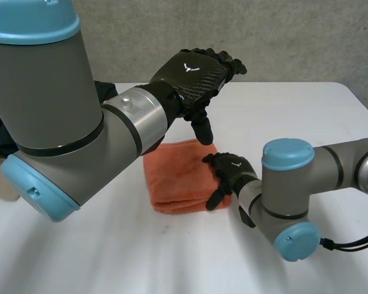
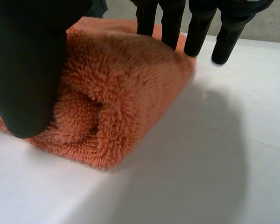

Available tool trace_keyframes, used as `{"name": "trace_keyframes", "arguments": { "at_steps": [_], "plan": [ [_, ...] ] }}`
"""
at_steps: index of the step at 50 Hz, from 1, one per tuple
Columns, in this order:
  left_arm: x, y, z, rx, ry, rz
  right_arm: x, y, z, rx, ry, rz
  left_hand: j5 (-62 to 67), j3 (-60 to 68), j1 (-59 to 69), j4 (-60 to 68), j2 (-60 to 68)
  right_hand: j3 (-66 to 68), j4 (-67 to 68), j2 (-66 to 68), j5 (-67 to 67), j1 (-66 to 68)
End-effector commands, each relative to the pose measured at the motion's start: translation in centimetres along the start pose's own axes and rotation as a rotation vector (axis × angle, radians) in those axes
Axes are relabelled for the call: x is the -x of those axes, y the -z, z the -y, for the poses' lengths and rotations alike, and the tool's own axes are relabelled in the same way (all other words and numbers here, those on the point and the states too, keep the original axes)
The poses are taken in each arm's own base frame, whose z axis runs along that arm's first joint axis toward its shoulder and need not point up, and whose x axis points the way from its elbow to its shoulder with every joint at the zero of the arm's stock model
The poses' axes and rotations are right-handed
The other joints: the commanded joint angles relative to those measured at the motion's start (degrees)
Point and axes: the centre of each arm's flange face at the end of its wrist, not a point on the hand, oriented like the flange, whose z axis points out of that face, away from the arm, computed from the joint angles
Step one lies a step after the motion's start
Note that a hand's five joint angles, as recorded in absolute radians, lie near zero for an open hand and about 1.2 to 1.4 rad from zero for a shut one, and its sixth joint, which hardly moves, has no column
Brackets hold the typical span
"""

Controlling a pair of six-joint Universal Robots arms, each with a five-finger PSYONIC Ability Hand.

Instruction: Fold the laundry.

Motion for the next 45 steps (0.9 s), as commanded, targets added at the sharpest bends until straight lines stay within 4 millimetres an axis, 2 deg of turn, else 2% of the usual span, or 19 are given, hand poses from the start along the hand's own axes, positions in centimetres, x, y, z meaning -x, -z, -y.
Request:
{"name": "trace_keyframes", "arguments": {
  "at_steps": [1,3,6,9,13,14,16,17,20,21,23,24,27,28,32,37,39,40,45],
  "plan": [
    [0.2,-0.1,-0.1,-0.001,0.000,0.004,0.1,-0.7,0.0,-0.012,0.027,0.000,-2.9,-1.5,-1.0,-1.3,-1.4,59.9,60.0,59.0,59.6,59.3],
    [0.2,-0.1,0.0,-0.004,0.001,0.005,-0.4,-0.7,0.9,-0.038,0.007,-0.010,-2.9,-1.5,-1.0,-1.3,-1.4,59.9,60.0,59.0,59.6,59.3],
    [0.4,0.0,0.2,-0.008,0.001,0.010,-3.0,-1.1,3.6,-0.115,-0.086,-0.068,-2.9,-1.5,-1.0,-1.3,-1.4,59.9,60.0,59.0,59.6,59.3],
    [0.6,0.1,0.3,-0.015,0.001,0.015,-4.4,-1.7,5.1,-0.178,-0.134,-0.094,-2.9,-1.5,-1.0,-1.3,-1.4,59.9,60.0,59.0,59.6,59.3],
    [0.7,0.1,0.5,-0.025,-0.001,0.020,-8.4,-3.8,7.8,-0.286,-0.177,-0.162,-2.9,-1.5,-1.0,-1.3,-1.4,59.9,60.0,59.0,59.6,59.3],
    [0.8,0.0,0.5,-0.026,-0.001,0.021,-10.7,-4.8,8.6,-0.318,-0.183,-0.210,-2.9,-1.5,-1.0,-1.3,-1.4,59.9,60.0,59.0,59.6,59.3],
    [0.9,0.0,0.5,-0.025,-0.001,0.023,-13.4,-5.6,9.5,-0.345,-0.190,-0.268,-2.9,-1.5,-1.0,-1.3,-1.4,59.9,60.0,59.0,59.6,59.3],
    [1.0,0.0,0.5,-0.026,-0.001,0.026,-16.0,-6.2,10.1,-0.353,-0.198,-0.328,-2.9,-1.5,-1.0,-1.3,-1.4,59.9,60.0,59.0,59.6,59.3],
    [1.2,0.0,0.4,-0.026,-0.001,0.029,-20.3,-6.7,11.1,-0.381,-0.206,-0.415,-2.9,-1.5,-1.0,-1.3,-1.4,59.9,60.0,59.0,59.6,59.3],
    [1.2,0.0,0.4,-0.026,-0.001,0.029,-22.6,-7.1,11.5,-0.400,-0.207,-0.456,-2.9,-1.5,-1.0,-1.3,-1.4,59.9,60.0,59.0,59.6,59.3],
    [1.2,-0.1,0.4,-0.027,-0.002,0.030,-25.1,-7.3,11.8,-0.423,-0.209,-0.500,-2.9,-1.5,-1.0,-1.3,-1.4,59.9,60.0,59.0,59.6,59.3],
    [1.1,-0.1,0.4,-0.026,-0.001,0.029,-27.3,-7.6,11.7,-0.432,-0.212,-0.534,-2.9,-1.5,-1.0,-1.3,-1.4,59.9,60.0,59.0,59.6,59.3],
    [1.2,-0.1,0.4,-0.027,-0.002,0.030,-30.5,-7.4,11.7,-0.446,-0.208,-0.588,-2.9,-1.5,-1.0,-1.3,-1.4,59.9,60.0,59.0,59.6,59.3],
    [1.1,-0.1,0.3,-0.026,-0.001,0.029,-32.3,-7.4,11.5,-0.459,-0.198,-0.615,-2.9,-1.5,-1.0,-1.3,-1.4,59.9,60.0,59.0,59.6,59.3],
    [1.1,-0.1,0.3,-0.026,-0.001,0.029,-36.0,-6.4,11.8,-0.505,-0.175,-0.657,-2.9,-1.5,-1.0,-1.3,-1.4,59.9,60.0,59.0,59.6,59.3],
    [1.3,-0.2,0.1,-0.022,0.001,0.032,-38.0,-6.1,10.1,-0.464,-0.159,-0.666,-2.9,-1.5,-1.0,-1.3,-1.4,59.9,60.0,59.0,59.6,59.3],
    [1.2,-0.2,0.1,-0.021,0.001,0.031,-39.0,-5.6,10.1,-0.470,-0.149,-0.692,-2.9,-1.5,-1.0,-1.3,-1.4,59.9,60.0,59.0,59.6,59.3],
    [1.3,-0.2,0.1,-0.022,0.000,0.033,-40.3,-4.9,10.1,-0.476,-0.149,-0.737,-2.9,-1.5,-1.0,-1.3,-1.4,59.9,60.0,59.0,59.6,59.3],
    [1.5,-0.4,-0.2,-0.017,0.002,0.037,-42.4,-3.6,10.4,-0.496,-0.143,-0.756,-2.9,-1.5,-1.0,-1.3,-1.4,59.9,60.0,59.0,59.6,59.3]
  ]
}}
